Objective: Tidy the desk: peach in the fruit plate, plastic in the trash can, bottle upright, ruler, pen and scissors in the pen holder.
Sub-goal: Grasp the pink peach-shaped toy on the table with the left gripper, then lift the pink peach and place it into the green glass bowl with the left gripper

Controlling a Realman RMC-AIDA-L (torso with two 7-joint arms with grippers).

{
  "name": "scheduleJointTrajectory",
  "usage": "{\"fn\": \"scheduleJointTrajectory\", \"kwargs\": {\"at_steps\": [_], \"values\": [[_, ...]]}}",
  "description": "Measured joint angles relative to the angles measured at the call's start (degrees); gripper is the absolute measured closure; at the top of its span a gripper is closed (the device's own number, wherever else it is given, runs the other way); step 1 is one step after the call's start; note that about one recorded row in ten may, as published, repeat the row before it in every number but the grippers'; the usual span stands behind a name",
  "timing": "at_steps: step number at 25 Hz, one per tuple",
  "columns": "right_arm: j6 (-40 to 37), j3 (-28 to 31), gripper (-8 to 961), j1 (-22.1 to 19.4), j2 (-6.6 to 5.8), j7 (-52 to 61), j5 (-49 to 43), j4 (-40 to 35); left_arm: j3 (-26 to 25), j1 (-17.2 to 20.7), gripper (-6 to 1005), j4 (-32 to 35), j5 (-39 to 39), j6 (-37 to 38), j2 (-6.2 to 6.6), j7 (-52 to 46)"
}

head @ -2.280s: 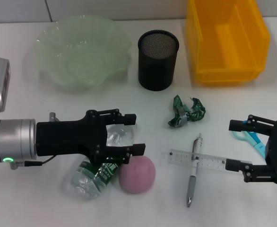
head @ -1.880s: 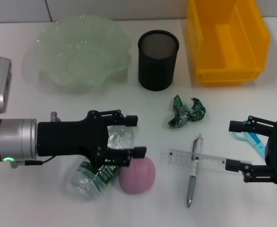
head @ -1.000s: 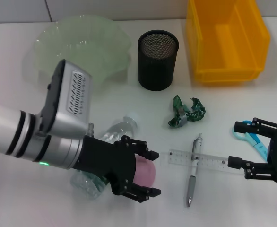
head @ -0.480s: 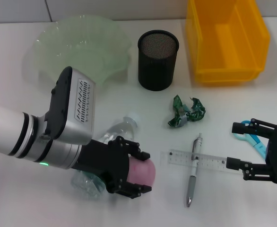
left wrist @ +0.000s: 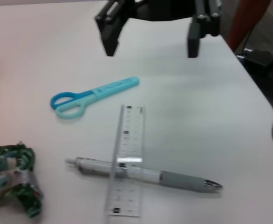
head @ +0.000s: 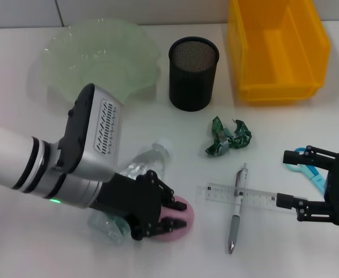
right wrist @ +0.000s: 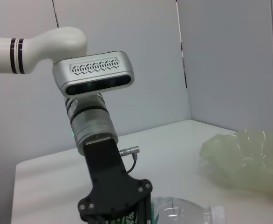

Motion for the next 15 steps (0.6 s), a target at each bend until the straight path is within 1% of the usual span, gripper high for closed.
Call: {"fn": "scheduleJointTrajectory", "kwargs": {"at_steps": [4, 9, 12, 15], "values": [[0.0, 0.0, 114, 0.0, -0.02, 0.0, 0.0, 0.5, -0.2, 0.1, 726, 0.2, -0.2, -1.0, -0.02, 0.2], [0.0, 0.0, 114, -0.1, -0.06, 0.0, 0.0, 0.9, -0.2, -0.7, 817, -0.6, -0.3, -0.6, 0.02, 0.3], [0.0, 0.1, 114, -0.1, -0.06, 0.0, 0.0, 0.9, -0.4, -0.7, 873, -0.2, -1.2, 1.0, 0.05, 0.6], [0.0, 0.1, 115, -0.2, -0.05, 0.0, 0.1, 0.9, -3.4, -0.9, 931, -0.1, -5.2, 5.5, 0.12, 3.2]]}}
